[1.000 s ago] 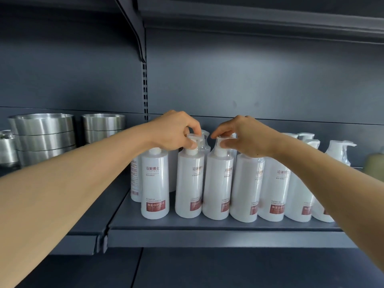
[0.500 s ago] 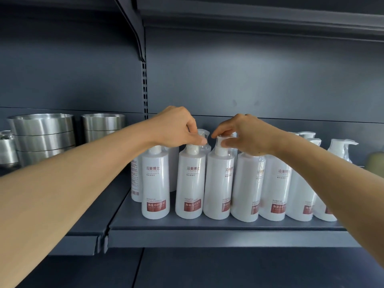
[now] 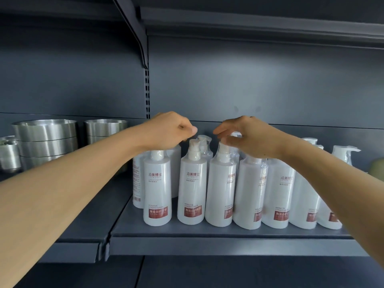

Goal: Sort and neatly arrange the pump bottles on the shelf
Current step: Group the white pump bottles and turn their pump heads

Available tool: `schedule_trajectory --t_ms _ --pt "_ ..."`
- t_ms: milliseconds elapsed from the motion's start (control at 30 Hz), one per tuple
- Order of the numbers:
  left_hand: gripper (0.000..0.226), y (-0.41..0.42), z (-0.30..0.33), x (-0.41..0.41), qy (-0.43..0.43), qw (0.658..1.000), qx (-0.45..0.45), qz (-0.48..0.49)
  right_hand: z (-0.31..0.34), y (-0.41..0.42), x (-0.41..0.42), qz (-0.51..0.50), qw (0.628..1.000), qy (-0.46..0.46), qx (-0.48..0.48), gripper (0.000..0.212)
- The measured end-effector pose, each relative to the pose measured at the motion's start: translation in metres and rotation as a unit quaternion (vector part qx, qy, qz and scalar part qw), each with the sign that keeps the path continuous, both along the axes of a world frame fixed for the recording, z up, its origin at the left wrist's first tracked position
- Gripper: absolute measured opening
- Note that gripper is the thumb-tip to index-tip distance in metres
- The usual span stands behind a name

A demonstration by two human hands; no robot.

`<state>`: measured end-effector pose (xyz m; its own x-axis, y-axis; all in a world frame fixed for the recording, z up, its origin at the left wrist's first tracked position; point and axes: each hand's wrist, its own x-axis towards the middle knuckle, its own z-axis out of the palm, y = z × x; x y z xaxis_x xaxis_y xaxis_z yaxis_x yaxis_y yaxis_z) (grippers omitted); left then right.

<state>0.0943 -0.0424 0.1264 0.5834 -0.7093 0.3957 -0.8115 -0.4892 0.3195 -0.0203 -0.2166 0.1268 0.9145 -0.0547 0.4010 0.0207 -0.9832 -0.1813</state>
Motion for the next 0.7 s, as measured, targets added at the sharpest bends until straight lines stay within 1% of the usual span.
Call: schedule_trajectory --t_ms 67,167,267,367,500,600,700 --pt "0.026 0.008 0.000 0.001 -0.018 0.999 -0.007 0.029 0.002 0.005 0.000 0.006 1.000 -0.005 0.002 0.030" --pt "0.028 0.020 0.000 0.006 -0.035 0.997 -0.007 0.065 0.004 0.014 0.004 0.014 1.000 -0.005 -0.009 0.032" --pt "0.030 0.032 -0.004 0.011 -0.044 0.995 0.040 0.083 0.005 0.020 0.010 0.015 1.000 -0.014 -0.008 0.033" --pt "0.025 0.037 -0.012 0.016 -0.057 0.991 0.093 0.081 0.006 0.022 0.012 0.010 1.000 -0.027 -0.007 0.033" --pt "0.012 0.036 -0.016 0.022 -0.060 0.995 0.061 0.058 0.005 0.021 0.011 -0.007 0.999 -0.048 0.000 0.033" --pt "0.013 0.031 -0.016 0.026 -0.036 0.999 0.025 0.024 0.005 0.019 0.009 -0.026 0.998 -0.065 0.005 0.033" --pt "0.015 0.024 -0.018 0.027 -0.042 0.999 0.009 0.003 0.006 0.017 0.006 -0.047 0.995 -0.086 0.009 0.034"
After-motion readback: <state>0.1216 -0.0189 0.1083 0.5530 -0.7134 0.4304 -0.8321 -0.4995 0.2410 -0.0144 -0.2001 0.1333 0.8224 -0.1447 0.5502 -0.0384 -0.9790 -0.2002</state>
